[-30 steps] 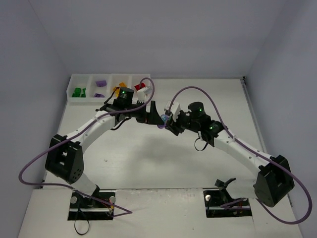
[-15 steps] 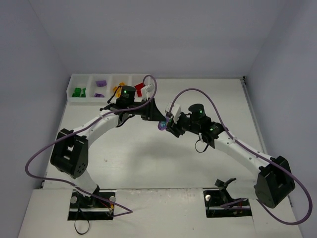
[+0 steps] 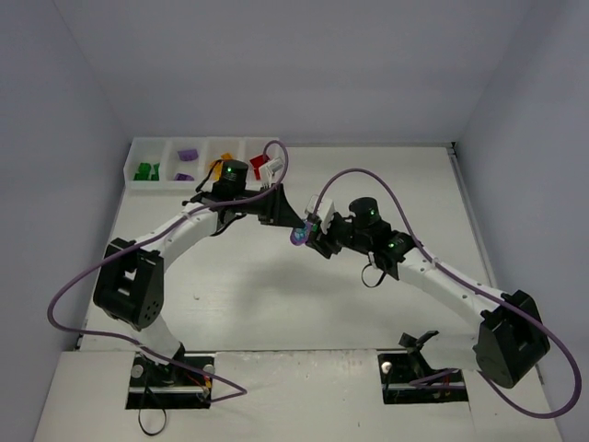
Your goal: Sort the legos into containers by color
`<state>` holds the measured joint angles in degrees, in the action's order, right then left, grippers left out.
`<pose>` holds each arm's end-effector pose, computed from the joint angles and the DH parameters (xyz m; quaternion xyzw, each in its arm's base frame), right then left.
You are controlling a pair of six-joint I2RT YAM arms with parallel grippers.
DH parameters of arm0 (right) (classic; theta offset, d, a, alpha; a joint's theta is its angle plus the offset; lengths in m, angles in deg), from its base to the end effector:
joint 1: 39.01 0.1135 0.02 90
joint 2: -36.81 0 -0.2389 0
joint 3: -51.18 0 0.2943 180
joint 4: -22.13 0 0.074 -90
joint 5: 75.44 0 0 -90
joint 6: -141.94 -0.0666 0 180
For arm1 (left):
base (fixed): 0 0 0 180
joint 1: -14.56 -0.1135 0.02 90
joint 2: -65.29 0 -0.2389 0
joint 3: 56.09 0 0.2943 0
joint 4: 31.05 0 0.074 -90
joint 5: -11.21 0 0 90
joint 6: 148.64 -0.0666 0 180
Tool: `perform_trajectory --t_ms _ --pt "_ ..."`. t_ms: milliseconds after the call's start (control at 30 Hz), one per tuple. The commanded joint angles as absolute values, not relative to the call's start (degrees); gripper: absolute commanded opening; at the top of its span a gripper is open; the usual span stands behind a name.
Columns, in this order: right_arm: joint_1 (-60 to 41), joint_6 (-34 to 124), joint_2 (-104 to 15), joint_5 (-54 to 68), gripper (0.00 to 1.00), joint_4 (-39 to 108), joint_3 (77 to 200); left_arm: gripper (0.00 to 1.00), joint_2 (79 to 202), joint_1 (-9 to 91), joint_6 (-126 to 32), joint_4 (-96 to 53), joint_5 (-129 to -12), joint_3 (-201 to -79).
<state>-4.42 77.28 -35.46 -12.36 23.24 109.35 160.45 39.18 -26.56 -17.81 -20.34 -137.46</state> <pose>0.2804 0.2300 0.2344 -0.5084 0.5988 0.2319 0.5738 0.3620 -0.2283 0.2318 0.2060 0.7592 -0.5829 0.2034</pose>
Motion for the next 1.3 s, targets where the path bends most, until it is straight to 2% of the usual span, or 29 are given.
perform_trajectory --t_ms 0,367,500,533,600,633,767,1000,1067,1133,1267 --pt "-4.5 77.4 -32.9 -11.0 0.07 20.5 108.0 0.0 158.4 35.9 -30.2 -15.1 -15.3 -141.6" --pt "-4.5 76.8 -33.7 -9.3 0.07 20.1 106.4 0.0 158.5 26.8 -38.1 -3.2 -16.9 -147.4" --pt "-4.4 75.6 -34.5 -9.4 0.07 20.1 107.1 0.0 158.5 21.4 -38.3 -1.1 -30.8 -150.3" --pt "-4.4 75.1 -34.7 -9.2 0.07 20.1 107.3 0.0 158.7 20.1 -37.9 -0.7 -40.1 -151.3" --pt "-4.4 74.4 -35.3 -8.7 0.06 20.1 107.5 0.0 159.6 16.2 -35.7 -0.1 -48.9 -154.2" --pt "-4.4 73.4 -35.5 -7.8 0.06 20.1 107.6 0.0 160.1 15.3 -34.8 -0.1 -57.3 -155.5" --pt "-4.4 70.8 -37.4 -7.2 0.06 20.1 108.0 0.0 165.9 11.8 -34.7 -1.9 -72.1 -161.9" --pt "-3.9 68.0 -41.9 -7.9 0.06 20.3 109.9 0.0 182.3 9.7 -36.0 -0.7 -79.2 -178.2" --pt "-3.2 67.8 -43.4 -8.0 0.06 20.2 110.3 0.08 186.1 9.7 -36.6 -1.8 -80.4 -181.8" --pt "-3.0 67.7 -44.7 -8.2 0.06 20.3 111.0 0.1 189.1 9.7 -36.7 -3.2 -80.6 -184.4" --pt "-1.8 67.4 -48.6 -8.6 0.06 20.4 112.5 0.32 193.3 9.7 -36.8 -3.6 -80.5 -188.4"
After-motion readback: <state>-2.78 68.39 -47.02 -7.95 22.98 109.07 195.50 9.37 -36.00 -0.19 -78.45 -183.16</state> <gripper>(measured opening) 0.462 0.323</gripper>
